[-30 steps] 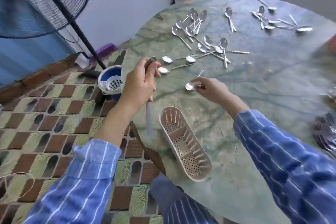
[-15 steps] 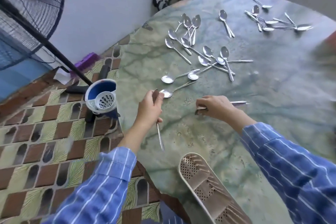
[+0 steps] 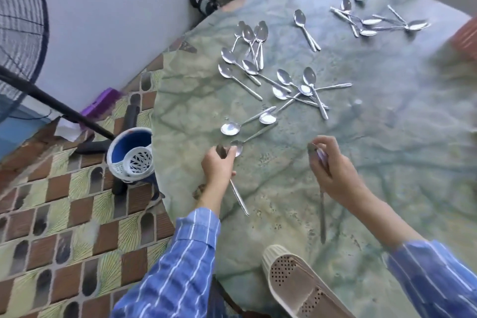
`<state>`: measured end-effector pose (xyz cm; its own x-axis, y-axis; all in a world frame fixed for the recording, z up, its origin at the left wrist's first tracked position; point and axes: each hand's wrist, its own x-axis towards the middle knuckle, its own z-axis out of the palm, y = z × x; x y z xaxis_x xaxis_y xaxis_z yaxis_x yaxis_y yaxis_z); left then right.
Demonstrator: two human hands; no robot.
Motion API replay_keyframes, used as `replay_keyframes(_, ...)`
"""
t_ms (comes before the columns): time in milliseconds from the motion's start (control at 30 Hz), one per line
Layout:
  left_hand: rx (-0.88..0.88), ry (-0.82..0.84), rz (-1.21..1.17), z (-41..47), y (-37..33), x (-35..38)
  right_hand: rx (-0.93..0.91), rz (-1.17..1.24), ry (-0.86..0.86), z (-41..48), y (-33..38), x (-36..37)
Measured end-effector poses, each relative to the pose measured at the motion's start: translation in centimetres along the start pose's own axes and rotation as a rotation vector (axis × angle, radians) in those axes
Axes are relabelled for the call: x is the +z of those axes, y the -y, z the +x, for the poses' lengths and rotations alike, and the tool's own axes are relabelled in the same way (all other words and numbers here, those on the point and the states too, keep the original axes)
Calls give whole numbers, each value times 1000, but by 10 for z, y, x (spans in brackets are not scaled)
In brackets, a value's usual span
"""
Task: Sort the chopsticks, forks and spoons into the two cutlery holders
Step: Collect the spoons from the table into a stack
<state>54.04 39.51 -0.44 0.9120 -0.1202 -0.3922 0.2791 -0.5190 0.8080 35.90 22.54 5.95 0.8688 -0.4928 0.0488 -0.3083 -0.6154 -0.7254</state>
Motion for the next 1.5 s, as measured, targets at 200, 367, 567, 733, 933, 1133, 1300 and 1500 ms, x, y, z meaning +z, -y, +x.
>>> replay_keyframes(200,343,25,-44,11,-1,-31,231,224,-70,57,5,4)
replay_keyframes(367,430,92,-142,46,-43,-72,319,-24,13,121,3,25)
replay_keyframes(567,193,342,-529,102,-82,-87,333,-422,325,165,-2,60)
replay_keyframes(733,-56,546,-662,122,-95,-85,323,-552,322,164,6,69)
replay_keyframes(933,-152,650,-744,141,-103,-76,303,-644,292,147,14,70)
replay_keyframes(1133,101,698,-42,147,-88,-56,474,-372,69,124,21,63)
replay_keyframes(1300,325,627,664,131,-63,-35,441,214,-263,114,44,42)
replay_keyframes(1500,369,574,712,121,-58,-28,590,984,-510,108,47,26)
